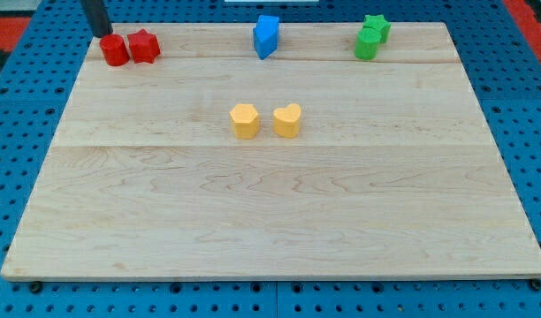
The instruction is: Push the red circle diagonally bottom left to the yellow hexagon
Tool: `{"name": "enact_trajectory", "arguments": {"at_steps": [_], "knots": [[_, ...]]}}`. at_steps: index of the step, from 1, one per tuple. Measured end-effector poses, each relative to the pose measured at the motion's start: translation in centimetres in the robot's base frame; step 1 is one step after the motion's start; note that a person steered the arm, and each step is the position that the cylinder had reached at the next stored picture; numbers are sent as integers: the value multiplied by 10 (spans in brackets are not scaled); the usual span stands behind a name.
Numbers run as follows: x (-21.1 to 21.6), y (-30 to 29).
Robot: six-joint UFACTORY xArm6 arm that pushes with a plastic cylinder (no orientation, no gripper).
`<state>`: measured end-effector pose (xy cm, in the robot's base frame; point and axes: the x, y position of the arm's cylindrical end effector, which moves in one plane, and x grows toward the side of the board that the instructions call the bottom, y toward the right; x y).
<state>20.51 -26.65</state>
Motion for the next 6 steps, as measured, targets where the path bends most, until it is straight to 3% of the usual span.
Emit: {"name": "enact_trajectory", "arguments": {"at_steps": [2,4,6], "knots": [[53,-5],[23,13],[101,26]]}}
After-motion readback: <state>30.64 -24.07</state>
